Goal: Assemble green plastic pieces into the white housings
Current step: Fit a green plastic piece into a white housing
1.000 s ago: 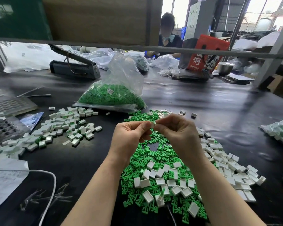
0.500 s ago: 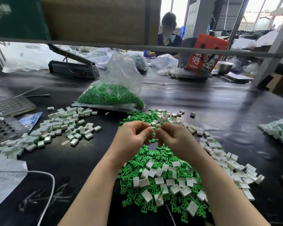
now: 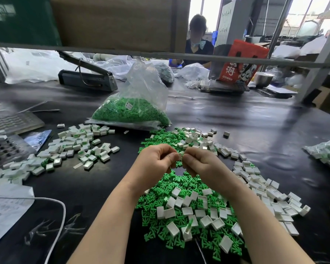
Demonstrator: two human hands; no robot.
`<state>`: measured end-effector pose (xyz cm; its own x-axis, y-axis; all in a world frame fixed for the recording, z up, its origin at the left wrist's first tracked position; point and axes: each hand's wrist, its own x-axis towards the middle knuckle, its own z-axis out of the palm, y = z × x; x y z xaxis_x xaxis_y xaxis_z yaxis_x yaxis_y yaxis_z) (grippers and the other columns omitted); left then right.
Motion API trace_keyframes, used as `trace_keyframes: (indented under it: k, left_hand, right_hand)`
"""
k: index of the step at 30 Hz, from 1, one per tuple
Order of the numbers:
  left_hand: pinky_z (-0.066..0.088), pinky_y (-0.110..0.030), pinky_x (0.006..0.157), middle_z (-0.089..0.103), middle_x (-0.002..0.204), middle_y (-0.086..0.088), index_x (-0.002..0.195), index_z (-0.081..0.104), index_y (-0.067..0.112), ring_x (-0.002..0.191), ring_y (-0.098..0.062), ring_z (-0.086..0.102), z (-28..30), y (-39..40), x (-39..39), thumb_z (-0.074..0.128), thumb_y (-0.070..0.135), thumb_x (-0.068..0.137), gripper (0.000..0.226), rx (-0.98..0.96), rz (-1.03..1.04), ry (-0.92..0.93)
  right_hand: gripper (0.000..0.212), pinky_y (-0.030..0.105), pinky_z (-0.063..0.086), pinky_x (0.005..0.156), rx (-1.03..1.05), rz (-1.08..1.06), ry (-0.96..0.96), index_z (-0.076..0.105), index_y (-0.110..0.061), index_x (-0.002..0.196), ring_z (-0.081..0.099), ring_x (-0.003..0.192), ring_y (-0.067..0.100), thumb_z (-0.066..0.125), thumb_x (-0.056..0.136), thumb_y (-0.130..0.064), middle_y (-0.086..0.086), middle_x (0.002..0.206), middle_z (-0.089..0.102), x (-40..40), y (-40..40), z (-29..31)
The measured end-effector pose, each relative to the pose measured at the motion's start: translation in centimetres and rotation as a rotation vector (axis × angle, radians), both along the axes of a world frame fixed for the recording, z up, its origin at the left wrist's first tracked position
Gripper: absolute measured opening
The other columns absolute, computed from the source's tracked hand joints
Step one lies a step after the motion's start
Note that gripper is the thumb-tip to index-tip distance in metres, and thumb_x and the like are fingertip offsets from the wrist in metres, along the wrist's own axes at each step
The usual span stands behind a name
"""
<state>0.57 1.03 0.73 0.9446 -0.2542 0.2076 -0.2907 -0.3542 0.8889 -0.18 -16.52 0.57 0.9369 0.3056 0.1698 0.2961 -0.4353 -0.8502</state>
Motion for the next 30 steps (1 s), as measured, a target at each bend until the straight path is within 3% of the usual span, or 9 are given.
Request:
trace_keyframes:
  k: [3, 6, 8, 11, 16, 22, 26, 30]
  left_hand:
    - [0.052, -0.025, 0.061, 0.065, 0.063, 0.007, 0.086, 0.070, 0.015, 0.058, -0.008, 0.058, 0.0, 0.0, 0.1, 0.064, 0.017, 0.094, 0.010, 0.014, -0.034, 0.004]
    - [0.052, -0.022, 0.060, 0.065, 0.061, 0.007, 0.085, 0.070, 0.015, 0.057, -0.007, 0.058, 0.0, 0.1, 0.2, 0.064, 0.017, 0.093, 0.010, 0.053, -0.040, -0.004]
    - [0.049, -0.021, 0.057, 0.063, 0.060, 0.007, 0.083, 0.070, 0.016, 0.055, -0.006, 0.056, 0.0, 0.2, 0.1, 0.064, 0.015, 0.093, 0.012, 0.066, -0.042, -0.004]
    - [0.048, -0.027, 0.057, 0.062, 0.060, 0.004, 0.081, 0.069, 0.016, 0.054, -0.008, 0.052, 0.3, 0.2, 0.1, 0.063, 0.013, 0.093, 0.014, 0.089, -0.045, -0.015]
    - [0.047, -0.041, 0.055, 0.066, 0.071, -0.019, 0.081, 0.069, 0.015, 0.059, -0.017, 0.051, 0.4, 0.4, -0.2, 0.063, 0.013, 0.093, 0.014, 0.117, -0.059, -0.047]
    - [0.038, -0.026, 0.050, 0.059, 0.062, -0.003, 0.081, 0.069, 0.014, 0.053, -0.010, 0.044, 0.3, 0.4, -0.1, 0.065, 0.013, 0.092, 0.012, 0.102, -0.043, -0.109]
    - [0.042, -0.026, 0.052, 0.058, 0.061, 0.003, 0.081, 0.069, 0.014, 0.054, -0.008, 0.047, 0.1, 0.6, 0.1, 0.064, 0.013, 0.092, 0.012, 0.056, -0.023, -0.109]
    - [0.039, -0.025, 0.050, 0.056, 0.058, 0.008, 0.078, 0.068, 0.020, 0.051, -0.006, 0.046, -0.2, 0.8, 0.2, 0.063, 0.016, 0.093, 0.016, 0.054, -0.002, -0.109]
  right_hand:
    - [0.022, 0.032, 0.033, 0.058, 0.089, 0.038, 0.038, 0.055, -0.004, 0.081, 0.040, 0.061, 0.015, 0.049, 0.101, -0.011, 0.000, 0.065, 0.047, 0.1, -0.2, -0.2]
    - [0.030, 0.030, 0.034, 0.057, 0.043, 0.040, 0.017, 0.056, -0.022, 0.072, 0.040, 0.059, 0.008, 0.052, 0.100, -0.013, -0.015, 0.059, 0.048, 0.2, -0.2, -0.3]
    - [0.032, 0.033, 0.033, 0.057, -0.008, 0.031, 0.001, 0.055, -0.027, 0.069, 0.039, 0.059, 0.010, 0.054, 0.099, -0.017, -0.014, 0.058, 0.046, 0.2, -0.2, -0.3]
    - [0.032, 0.031, 0.031, 0.054, -0.070, 0.041, -0.023, 0.054, -0.027, 0.068, 0.036, 0.056, 0.010, 0.055, 0.098, -0.018, -0.007, 0.060, 0.044, 0.2, -0.2, -0.1]
    - [0.029, 0.021, 0.028, 0.048, -0.156, 0.046, -0.054, 0.054, -0.021, 0.070, 0.032, 0.048, 0.003, 0.055, 0.098, -0.016, -0.015, 0.050, 0.042, -0.1, -0.1, 0.3]
    - [0.028, 0.023, 0.030, 0.052, -0.151, 0.035, -0.098, 0.051, -0.018, 0.071, 0.034, 0.053, 0.004, 0.055, 0.098, -0.014, -0.009, 0.060, 0.043, -0.5, 0.3, 0.6]
    - [0.022, 0.019, 0.029, 0.051, -0.171, 0.013, -0.155, 0.053, -0.005, 0.078, 0.035, 0.052, 0.003, 0.055, 0.098, -0.015, -0.010, 0.059, 0.042, -0.5, 0.6, 0.7]
    - [0.024, 0.024, 0.028, 0.051, -0.201, 0.017, -0.166, 0.053, -0.002, 0.085, 0.034, 0.054, 0.006, 0.051, 0.101, -0.020, -0.003, 0.062, 0.046, -0.6, 1.0, 0.7]
